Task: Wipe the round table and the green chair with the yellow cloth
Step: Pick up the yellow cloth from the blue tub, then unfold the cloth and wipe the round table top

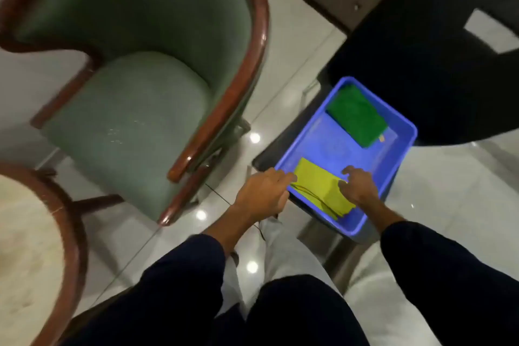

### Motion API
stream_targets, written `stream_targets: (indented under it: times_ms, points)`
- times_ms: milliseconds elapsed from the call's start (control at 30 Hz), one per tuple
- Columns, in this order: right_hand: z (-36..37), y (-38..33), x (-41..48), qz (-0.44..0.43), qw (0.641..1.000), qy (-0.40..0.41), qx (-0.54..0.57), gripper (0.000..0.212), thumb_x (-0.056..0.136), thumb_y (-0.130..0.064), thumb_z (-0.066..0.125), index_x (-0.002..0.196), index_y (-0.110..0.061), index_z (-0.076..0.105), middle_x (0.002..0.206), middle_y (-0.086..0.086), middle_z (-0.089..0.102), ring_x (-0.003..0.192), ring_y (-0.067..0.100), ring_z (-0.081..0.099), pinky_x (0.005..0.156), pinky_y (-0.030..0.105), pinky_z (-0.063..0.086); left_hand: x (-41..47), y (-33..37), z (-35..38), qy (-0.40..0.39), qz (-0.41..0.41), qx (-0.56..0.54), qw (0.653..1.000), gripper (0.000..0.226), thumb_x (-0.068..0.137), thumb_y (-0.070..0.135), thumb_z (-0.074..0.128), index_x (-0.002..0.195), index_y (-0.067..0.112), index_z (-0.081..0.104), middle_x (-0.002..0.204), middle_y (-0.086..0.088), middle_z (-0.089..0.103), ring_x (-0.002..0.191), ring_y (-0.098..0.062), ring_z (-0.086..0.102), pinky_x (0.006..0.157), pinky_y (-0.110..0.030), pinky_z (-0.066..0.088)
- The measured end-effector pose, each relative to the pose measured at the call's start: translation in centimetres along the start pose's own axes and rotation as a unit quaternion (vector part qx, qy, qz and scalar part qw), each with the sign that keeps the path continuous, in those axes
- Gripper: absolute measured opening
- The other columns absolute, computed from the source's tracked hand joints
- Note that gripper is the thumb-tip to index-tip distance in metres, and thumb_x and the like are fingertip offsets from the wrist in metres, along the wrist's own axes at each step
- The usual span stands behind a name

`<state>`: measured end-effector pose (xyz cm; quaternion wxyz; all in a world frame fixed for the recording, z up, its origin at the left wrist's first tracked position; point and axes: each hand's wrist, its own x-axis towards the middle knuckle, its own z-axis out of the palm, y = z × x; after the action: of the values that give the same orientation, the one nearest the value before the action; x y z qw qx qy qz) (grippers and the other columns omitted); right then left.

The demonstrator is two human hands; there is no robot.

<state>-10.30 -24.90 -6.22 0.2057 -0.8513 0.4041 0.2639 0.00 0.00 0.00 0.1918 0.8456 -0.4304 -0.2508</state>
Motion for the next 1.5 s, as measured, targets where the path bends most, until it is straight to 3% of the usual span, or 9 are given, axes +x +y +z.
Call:
stream_targets:
  times_ms: [100, 367, 567, 667, 967, 1167, 1300, 1400, 1500]
  points:
    - [1.1, 1.4, 2.2, 0.012, 0.997, -0.078, 0.004, 0.048, 0.085, -0.021, 0.067, 0.129, -0.009, 0.052, 0.130, 0.022, 0.057, 0.125, 0.039, 0.049, 0.101, 0.044, 0.042, 3.0, 2.2, 3.5, -0.075, -0.043, -0.027, 0.996, 0.046, 0.085, 0.012, 0.052, 0.130, 0.013, 0.058, 0.116, -0.015, 0.066, 0.107, -0.033, 0.061, 0.084, -0.044, 0.053]
    - [2.5, 1.2, 4.4, 0.012, 0.986, -0.127, -0.109, 0.038, 0.079, -0.025, 0.065, 0.116, -0.016, 0.059, 0.122, 0.015, 0.052, 0.119, 0.037, 0.045, 0.098, 0.046, 0.036, 6.4, 1.1, 6.6, -0.203, -0.096, -0.037, 0.974, 0.035, 0.092, 0.017, 0.047, 0.126, 0.020, 0.056, 0.121, -0.009, 0.062, 0.111, -0.031, 0.056, 0.095, -0.042, 0.046]
    - [-0.9, -2.5, 0.8, -0.214, 0.967, -0.048, -0.129, 0.013, 0.081, -0.027, 0.057, 0.083, -0.016, 0.051, 0.090, 0.016, 0.062, 0.087, 0.039, 0.061, 0.076, 0.043, 0.043, 8.6, -1.2, 2.9, -0.138, -0.045, -0.081, 0.986, 0.047, 0.091, 0.019, 0.054, 0.138, 0.024, 0.049, 0.137, -0.006, 0.058, 0.124, -0.027, 0.054, 0.097, -0.041, 0.046]
    - [-4.0, -5.1, -2.0, -0.349, 0.924, -0.010, -0.157, 0.036, 0.079, -0.042, 0.036, 0.088, -0.013, 0.056, 0.083, 0.011, 0.063, 0.080, 0.034, 0.060, 0.072, 0.041, 0.039, 9.1, -1.2, 1.4, -0.127, 0.011, -0.076, 0.989, 0.073, 0.084, 0.025, 0.065, 0.150, 0.023, 0.033, 0.157, -0.005, 0.035, 0.142, -0.023, 0.034, 0.113, -0.042, 0.032]
    - [-10.1, -16.0, -6.8, -0.375, 0.920, -0.113, -0.023, 0.028, 0.068, -0.029, 0.065, 0.092, -0.026, 0.052, 0.090, -0.002, 0.070, 0.086, 0.029, 0.067, 0.075, 0.046, 0.054, -2.6, -4.8, -5.5, 0.048, -0.145, -0.170, 0.974, 0.032, 0.072, 0.034, 0.056, 0.101, 0.030, 0.069, 0.097, 0.004, 0.075, 0.091, -0.020, 0.068, 0.070, -0.029, 0.049]
    - [-6.1, -27.7, -11.5, -0.355, 0.896, -0.261, 0.057, 0.035, 0.075, 0.003, 0.074, 0.085, -0.026, 0.055, 0.071, 0.004, 0.061, 0.052, 0.004, 0.055, 0.047, 0.023, 0.049, -18.9, -12.6, -8.7, 0.226, -0.304, -0.420, 0.824, 0.023, 0.076, 0.006, 0.081, 0.097, 0.010, 0.072, 0.085, 0.002, 0.070, 0.068, 0.012, 0.059, 0.066, -0.009, 0.046]
    - [4.1, -37.0, -17.6, -0.325, 0.888, -0.257, 0.200, 0.034, 0.081, 0.003, 0.072, 0.096, -0.022, 0.053, 0.080, 0.003, 0.068, 0.066, 0.009, 0.066, 0.059, 0.031, 0.056, -30.5, -19.7, -7.0, 0.364, -0.407, -0.548, 0.634, 0.026, 0.078, 0.008, 0.080, 0.101, 0.017, 0.071, 0.095, -0.006, 0.074, 0.083, -0.011, 0.068, 0.074, -0.025, 0.058]
    - [13.8, -43.6, -20.9, -0.320, 0.908, -0.216, 0.165, 0.035, 0.084, -0.002, 0.069, 0.110, -0.015, 0.050, 0.094, 0.015, 0.068, 0.081, 0.028, 0.066, 0.074, 0.040, 0.055, -36.9, -25.5, -3.9, 0.402, -0.469, -0.552, 0.560, 0.026, 0.078, 0.008, 0.080, 0.102, 0.014, 0.071, 0.101, -0.013, 0.073, 0.091, -0.026, 0.068, 0.081, -0.042, 0.058]
    - [22.9, -49.5, -21.7, -0.349, 0.916, -0.173, 0.097, 0.028, 0.085, -0.002, 0.064, 0.109, -0.006, 0.052, 0.101, 0.023, 0.066, 0.094, 0.038, 0.064, 0.087, 0.049, 0.051, -40.7, -31.6, -0.8, 0.441, -0.491, -0.563, 0.498, 0.023, 0.080, 0.000, 0.075, 0.102, 0.000, 0.067, 0.091, -0.008, 0.074, 0.088, -0.029, 0.065, 0.067, -0.032, 0.059]
